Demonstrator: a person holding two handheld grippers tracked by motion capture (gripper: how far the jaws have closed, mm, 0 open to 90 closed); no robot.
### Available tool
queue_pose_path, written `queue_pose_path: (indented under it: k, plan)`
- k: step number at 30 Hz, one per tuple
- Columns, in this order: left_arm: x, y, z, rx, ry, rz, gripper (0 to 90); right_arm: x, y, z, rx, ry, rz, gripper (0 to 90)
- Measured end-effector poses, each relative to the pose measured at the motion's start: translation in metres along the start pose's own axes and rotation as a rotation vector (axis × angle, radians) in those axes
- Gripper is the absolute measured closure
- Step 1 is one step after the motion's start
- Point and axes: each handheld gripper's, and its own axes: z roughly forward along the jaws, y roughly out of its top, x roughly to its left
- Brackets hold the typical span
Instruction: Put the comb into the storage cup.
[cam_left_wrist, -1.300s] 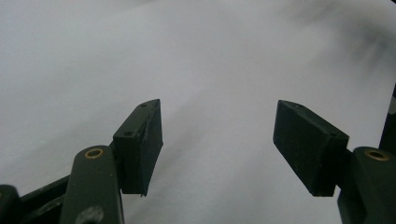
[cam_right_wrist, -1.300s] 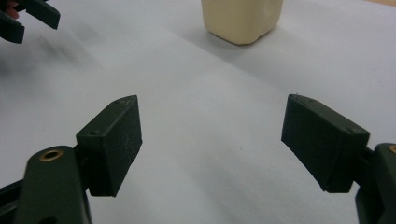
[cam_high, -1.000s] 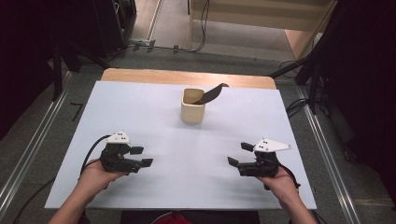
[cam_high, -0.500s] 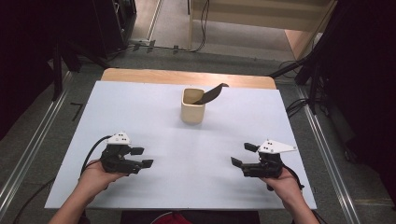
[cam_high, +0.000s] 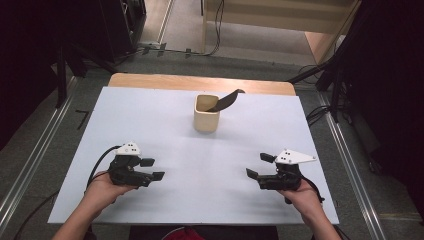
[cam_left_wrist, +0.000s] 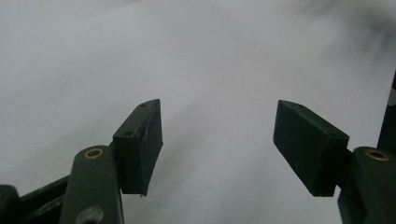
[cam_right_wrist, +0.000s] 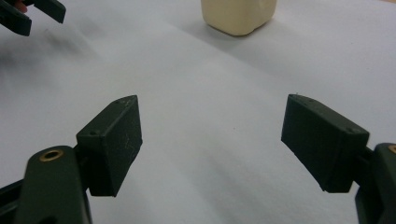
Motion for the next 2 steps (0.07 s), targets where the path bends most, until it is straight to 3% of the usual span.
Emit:
queue_pose_path:
  k: [2]
  plan:
    - [0.0007,0.0001,-0.0002,0.001,0.003,-0.005,34.0,0.0001,0.0,-0.0009,-0.003,0.002,0.001,18.6]
